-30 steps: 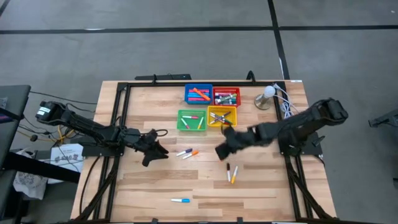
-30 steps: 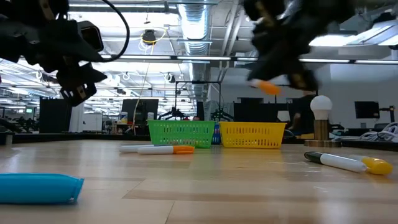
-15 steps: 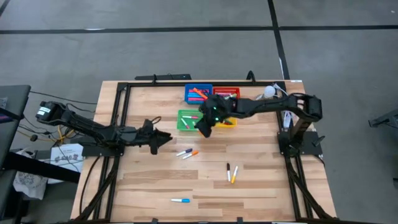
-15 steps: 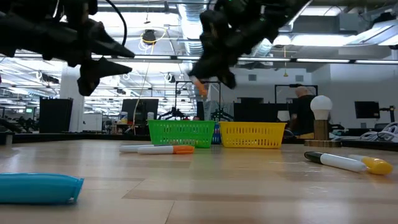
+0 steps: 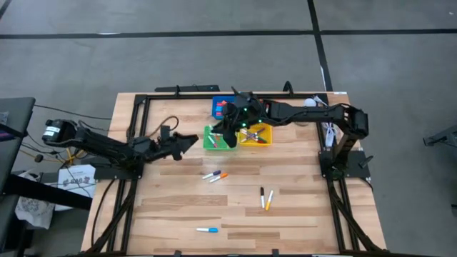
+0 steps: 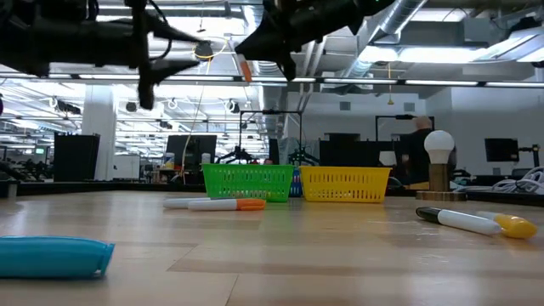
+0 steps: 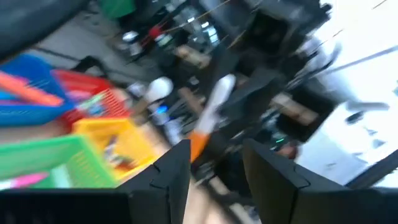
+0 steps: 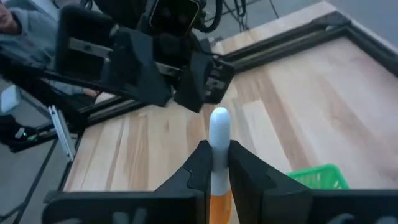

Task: Pick & Place Markers
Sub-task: Put the orange mini marker into the green bin

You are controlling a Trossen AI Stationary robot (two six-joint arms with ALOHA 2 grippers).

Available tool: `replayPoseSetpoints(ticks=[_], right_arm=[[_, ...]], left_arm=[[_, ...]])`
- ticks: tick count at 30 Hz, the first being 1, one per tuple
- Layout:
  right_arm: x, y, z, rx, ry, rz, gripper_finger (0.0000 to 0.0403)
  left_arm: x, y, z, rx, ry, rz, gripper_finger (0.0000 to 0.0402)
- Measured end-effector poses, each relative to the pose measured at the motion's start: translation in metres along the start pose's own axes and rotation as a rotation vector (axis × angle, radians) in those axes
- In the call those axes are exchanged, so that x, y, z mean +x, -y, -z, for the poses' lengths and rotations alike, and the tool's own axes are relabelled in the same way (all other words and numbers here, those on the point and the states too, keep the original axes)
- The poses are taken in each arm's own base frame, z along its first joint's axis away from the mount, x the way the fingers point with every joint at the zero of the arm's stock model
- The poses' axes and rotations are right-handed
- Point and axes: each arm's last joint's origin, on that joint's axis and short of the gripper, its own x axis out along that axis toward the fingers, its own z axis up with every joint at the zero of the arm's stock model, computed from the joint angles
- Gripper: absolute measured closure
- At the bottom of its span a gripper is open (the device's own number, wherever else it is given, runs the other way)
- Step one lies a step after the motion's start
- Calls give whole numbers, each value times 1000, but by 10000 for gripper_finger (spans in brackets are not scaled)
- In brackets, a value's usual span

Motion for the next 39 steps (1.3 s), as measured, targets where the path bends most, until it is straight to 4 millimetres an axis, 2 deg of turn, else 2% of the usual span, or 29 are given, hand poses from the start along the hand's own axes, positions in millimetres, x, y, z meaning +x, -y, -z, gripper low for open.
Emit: replayPoseSetpoints(ticks=[5, 12, 23, 28, 35, 39], right_arm=[[-1, 4, -3, 28, 26, 2, 379], [-1, 4, -3, 32, 23, -8, 368], [0, -3, 0, 33, -3, -46, 376], [3, -9, 1, 23, -5, -42, 365], [3, -11, 0, 13, 4, -47, 378], [3, -12, -2, 8, 26, -54, 367]], left_arm=[[20, 10, -11, -13, 12, 87, 257], [50, 11, -4, 194, -92, 145, 257], [57, -3, 13, 317, -161, 94, 257], [57, -3, 13, 374, -155, 96, 257], [57, 0, 10, 440, -108, 110, 257], [57, 0, 10, 451, -107, 109, 257]])
